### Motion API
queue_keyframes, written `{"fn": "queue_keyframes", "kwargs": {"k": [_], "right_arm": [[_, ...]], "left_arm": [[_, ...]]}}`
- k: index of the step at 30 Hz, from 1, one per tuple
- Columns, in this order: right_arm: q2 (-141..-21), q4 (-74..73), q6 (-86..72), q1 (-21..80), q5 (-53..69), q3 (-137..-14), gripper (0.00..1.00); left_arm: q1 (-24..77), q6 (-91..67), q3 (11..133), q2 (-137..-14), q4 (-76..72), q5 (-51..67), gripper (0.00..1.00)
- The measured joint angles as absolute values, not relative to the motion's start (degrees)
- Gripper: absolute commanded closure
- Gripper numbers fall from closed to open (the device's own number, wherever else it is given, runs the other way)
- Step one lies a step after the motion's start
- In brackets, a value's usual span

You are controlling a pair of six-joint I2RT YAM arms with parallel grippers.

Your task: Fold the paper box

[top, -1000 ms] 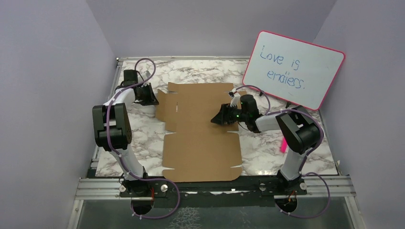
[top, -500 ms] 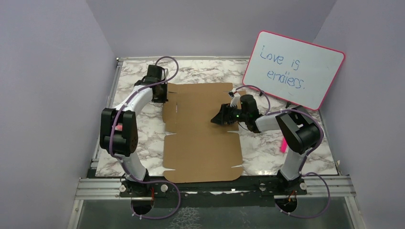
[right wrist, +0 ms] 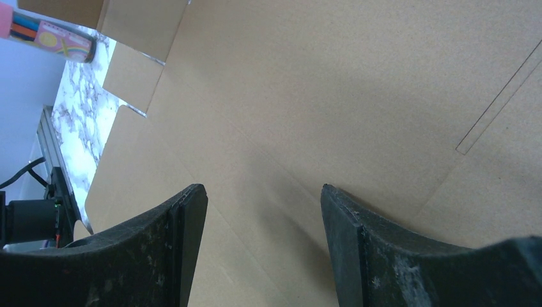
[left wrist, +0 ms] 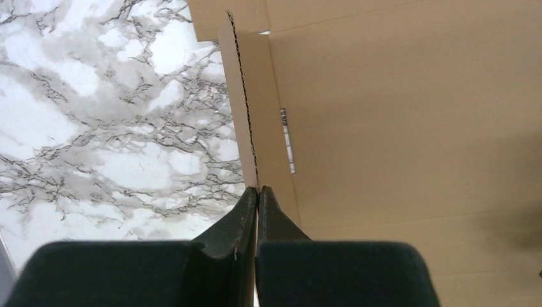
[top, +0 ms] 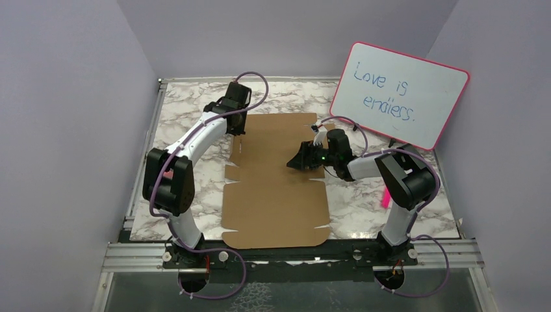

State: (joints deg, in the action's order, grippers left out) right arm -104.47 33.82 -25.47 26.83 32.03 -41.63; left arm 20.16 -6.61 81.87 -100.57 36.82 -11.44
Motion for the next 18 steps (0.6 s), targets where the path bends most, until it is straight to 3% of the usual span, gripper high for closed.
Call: {"fn": "queue_keyframes", "kwargs": {"k": [18], "right_arm": [[-104.5,34.2,-25.5,26.8,32.0,-41.4,0.29]], "left_arm": [[30.1,-8.0,88.0,-106.9,38.9,-20.3,0.99]]}}
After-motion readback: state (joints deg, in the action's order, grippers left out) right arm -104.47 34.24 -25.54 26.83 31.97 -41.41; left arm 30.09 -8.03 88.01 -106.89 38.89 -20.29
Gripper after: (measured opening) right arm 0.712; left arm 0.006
